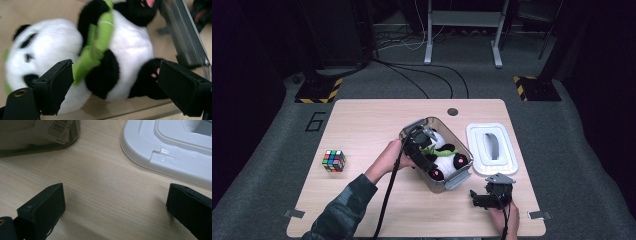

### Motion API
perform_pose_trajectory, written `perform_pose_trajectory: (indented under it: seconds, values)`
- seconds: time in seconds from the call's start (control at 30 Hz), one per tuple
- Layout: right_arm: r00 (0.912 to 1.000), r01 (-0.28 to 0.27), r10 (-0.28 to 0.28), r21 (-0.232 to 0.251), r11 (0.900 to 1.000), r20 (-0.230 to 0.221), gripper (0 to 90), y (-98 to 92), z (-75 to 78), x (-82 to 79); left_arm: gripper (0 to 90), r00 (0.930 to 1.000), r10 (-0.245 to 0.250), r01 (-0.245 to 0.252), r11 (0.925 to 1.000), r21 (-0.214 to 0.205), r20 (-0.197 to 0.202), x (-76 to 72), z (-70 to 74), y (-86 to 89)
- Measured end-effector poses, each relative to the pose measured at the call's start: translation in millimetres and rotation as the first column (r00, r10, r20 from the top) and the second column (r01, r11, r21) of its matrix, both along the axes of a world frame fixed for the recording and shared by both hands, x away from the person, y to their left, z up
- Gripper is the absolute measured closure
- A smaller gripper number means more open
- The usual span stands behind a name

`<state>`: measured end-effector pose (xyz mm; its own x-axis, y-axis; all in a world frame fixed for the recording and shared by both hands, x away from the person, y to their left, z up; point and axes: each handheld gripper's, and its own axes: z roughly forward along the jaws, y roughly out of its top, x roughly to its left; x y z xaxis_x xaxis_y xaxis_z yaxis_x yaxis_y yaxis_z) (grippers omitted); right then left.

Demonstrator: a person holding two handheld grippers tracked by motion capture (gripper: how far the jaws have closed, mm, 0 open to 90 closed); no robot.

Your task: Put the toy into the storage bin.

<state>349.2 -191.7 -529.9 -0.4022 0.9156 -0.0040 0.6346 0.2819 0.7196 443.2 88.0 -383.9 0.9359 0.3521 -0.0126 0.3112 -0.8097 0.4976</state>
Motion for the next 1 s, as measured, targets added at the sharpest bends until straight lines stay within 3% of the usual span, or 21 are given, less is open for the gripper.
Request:
perform_pose_trajectory:
  seconds: [0.4,0.6,0.73,0.83,1.0]
  values:
    - [1.0,0.0,0.0,0.001,1.0,0.0,1.4,0.0,0.0,0.0,10.5,0.9997,0.012,-0.015,0.9951,0.098,0.022,-0.4,-15.0,-12.2]
    - [1.0,0.002,-0.002,0.004,1.0,0.0,1.4,0.3,-0.1,0.0,11.0,0.9996,0.019,-0.021,0.9933,0.114,0.019,0.9,-21.2,-14.8]
    - [1.0,0.001,-0.001,0.0,1.0,0.0,1.4,0.0,0.0,0.0,11.2,0.9995,0.02,-0.022,0.9966,0.079,0.022,0.0,-18.8,-10.3]
    - [1.0,0.0,0.0,0.0,1.0,0.0,1.3,0.0,0.0,0.0,11.3,0.9996,0.026,-0.026,0.9996,0.011,0.009,-0.1,-14.4,-2.2]
    - [1.0,0.0,0.0,0.001,1.0,0.0,1.4,0.0,0.0,0.0,11.0,0.9981,0.052,-0.05,0.9969,-0.061,0.032,-3.5,-6.2,9.4]
